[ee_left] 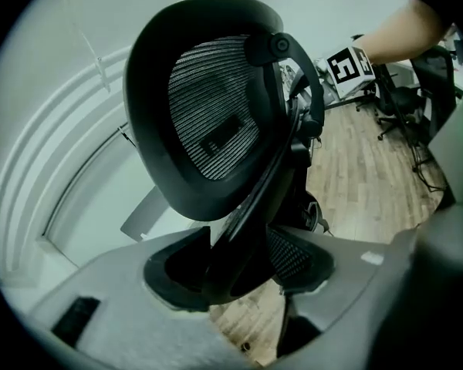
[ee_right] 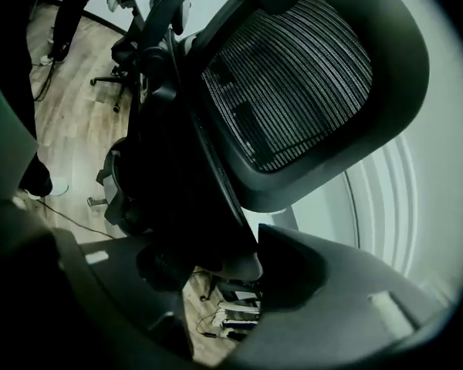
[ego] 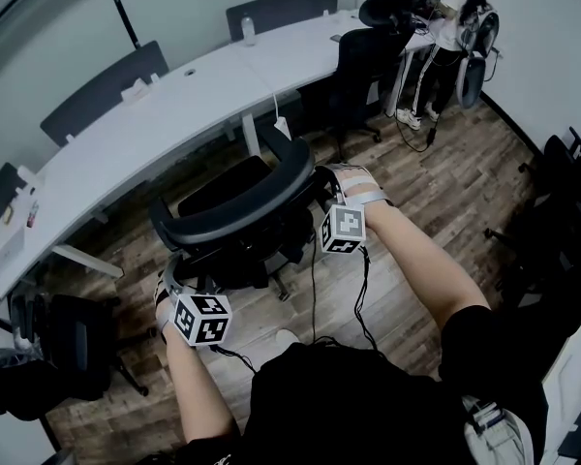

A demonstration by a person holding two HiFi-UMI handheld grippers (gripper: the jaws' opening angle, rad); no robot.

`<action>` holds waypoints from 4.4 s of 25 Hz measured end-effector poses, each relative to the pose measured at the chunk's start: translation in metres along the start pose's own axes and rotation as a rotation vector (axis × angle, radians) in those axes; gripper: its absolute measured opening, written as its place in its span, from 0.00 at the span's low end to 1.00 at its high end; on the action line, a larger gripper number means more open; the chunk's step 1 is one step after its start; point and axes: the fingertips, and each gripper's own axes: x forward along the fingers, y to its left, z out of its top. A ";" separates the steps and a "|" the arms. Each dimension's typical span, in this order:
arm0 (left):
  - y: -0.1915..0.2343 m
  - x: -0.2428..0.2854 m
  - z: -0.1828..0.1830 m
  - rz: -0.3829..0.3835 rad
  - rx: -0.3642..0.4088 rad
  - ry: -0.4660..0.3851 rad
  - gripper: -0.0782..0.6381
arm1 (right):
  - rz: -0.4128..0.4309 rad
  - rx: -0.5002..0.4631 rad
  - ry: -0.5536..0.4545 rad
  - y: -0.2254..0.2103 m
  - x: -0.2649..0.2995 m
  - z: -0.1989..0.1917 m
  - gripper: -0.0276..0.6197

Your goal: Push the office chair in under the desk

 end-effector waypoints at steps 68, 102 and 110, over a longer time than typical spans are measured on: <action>0.154 0.091 -0.073 0.040 0.282 0.096 0.39 | 0.040 0.053 -0.182 0.002 0.092 0.167 0.39; 0.241 0.166 -0.086 0.104 0.285 0.158 0.40 | 0.044 0.055 -0.234 -0.032 0.202 0.227 0.39; 0.285 0.202 -0.092 0.107 0.273 0.187 0.40 | 0.033 0.052 -0.275 -0.049 0.245 0.257 0.39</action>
